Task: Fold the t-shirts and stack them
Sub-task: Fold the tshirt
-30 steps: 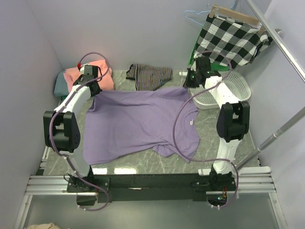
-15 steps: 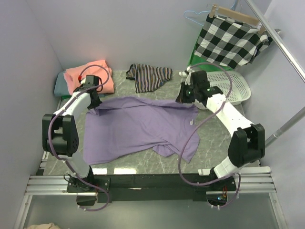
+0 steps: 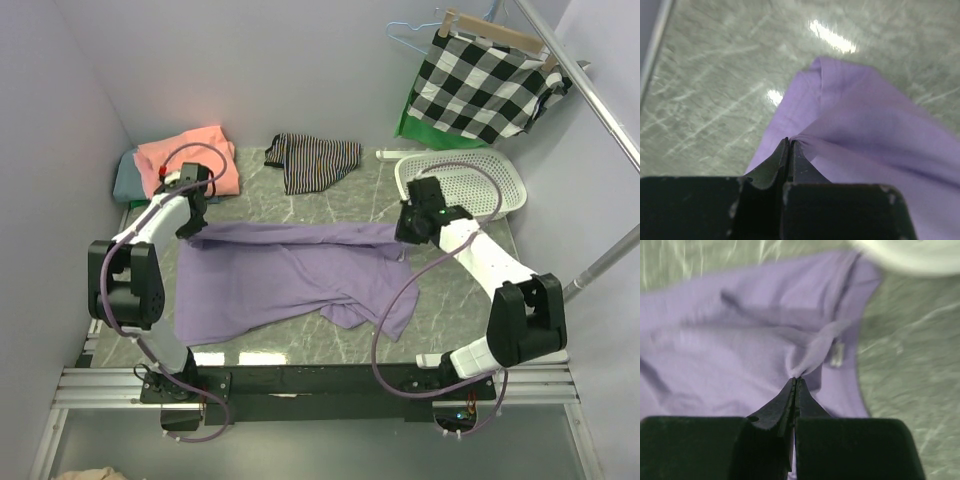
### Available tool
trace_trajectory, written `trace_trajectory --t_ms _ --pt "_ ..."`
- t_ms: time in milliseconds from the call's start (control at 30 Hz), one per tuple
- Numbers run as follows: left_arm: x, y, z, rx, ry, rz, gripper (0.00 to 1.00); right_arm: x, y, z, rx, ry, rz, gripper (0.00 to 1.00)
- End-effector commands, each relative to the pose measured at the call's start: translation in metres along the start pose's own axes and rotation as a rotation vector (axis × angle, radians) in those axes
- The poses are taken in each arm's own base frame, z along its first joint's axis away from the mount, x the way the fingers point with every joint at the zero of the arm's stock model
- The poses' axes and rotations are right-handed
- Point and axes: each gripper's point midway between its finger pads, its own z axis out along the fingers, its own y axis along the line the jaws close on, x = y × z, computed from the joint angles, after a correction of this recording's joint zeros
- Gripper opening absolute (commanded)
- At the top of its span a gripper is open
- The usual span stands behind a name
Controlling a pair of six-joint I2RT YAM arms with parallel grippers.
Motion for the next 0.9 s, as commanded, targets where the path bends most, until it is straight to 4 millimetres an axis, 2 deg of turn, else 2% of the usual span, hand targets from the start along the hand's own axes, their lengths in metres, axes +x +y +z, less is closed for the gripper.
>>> trace_trajectory --t_ms 0,67,100,233,400,600,633,667,700,767,833,867 --pt "-0.053 0.0 -0.017 -0.038 -0.112 -0.012 0.01 -0.074 -0.006 -0.017 0.03 -0.208 0.069 0.0" --pt "-0.061 -0.003 -0.015 -0.042 -0.112 0.022 0.01 -0.09 -0.001 -0.019 0.02 -0.227 0.063 0.0" --pt "-0.069 -0.002 -0.018 -0.057 -0.126 0.029 0.01 -0.09 -0.001 -0.015 0.024 -0.212 0.055 0.0" --pt "-0.07 0.005 -0.015 -0.105 -0.118 0.081 0.01 -0.085 0.006 -0.013 -0.011 -0.177 0.038 0.0" --pt "-0.059 0.017 -0.016 -0.13 -0.112 0.124 0.01 -0.056 -0.003 -0.011 -0.009 -0.122 0.035 0.0" --pt "-0.034 0.015 -0.016 -0.054 -0.051 0.207 0.01 -0.023 -0.004 -0.017 -0.024 -0.049 0.023 0.0" --pt "-0.03 0.014 -0.017 -0.039 -0.044 0.205 0.04 -0.018 -0.001 -0.018 -0.043 -0.032 0.018 0.0" --pt "-0.021 0.008 -0.016 0.005 -0.018 0.204 0.13 -0.01 0.001 -0.017 -0.053 -0.009 0.008 0.0" --pt "-0.02 0.007 -0.02 0.025 -0.021 0.197 0.2 -0.007 0.004 -0.019 -0.064 -0.004 0.011 0.0" --pt "-0.014 0.009 -0.02 0.023 -0.007 0.177 0.32 0.0 0.012 -0.022 -0.108 0.011 0.011 0.07" --pt "-0.011 0.016 -0.02 -0.007 -0.006 0.163 0.39 -0.005 0.017 -0.029 -0.132 -0.015 0.021 0.37" --pt "-0.011 0.018 -0.021 -0.016 -0.009 0.159 0.47 -0.011 0.018 -0.032 -0.133 -0.033 0.027 0.44"
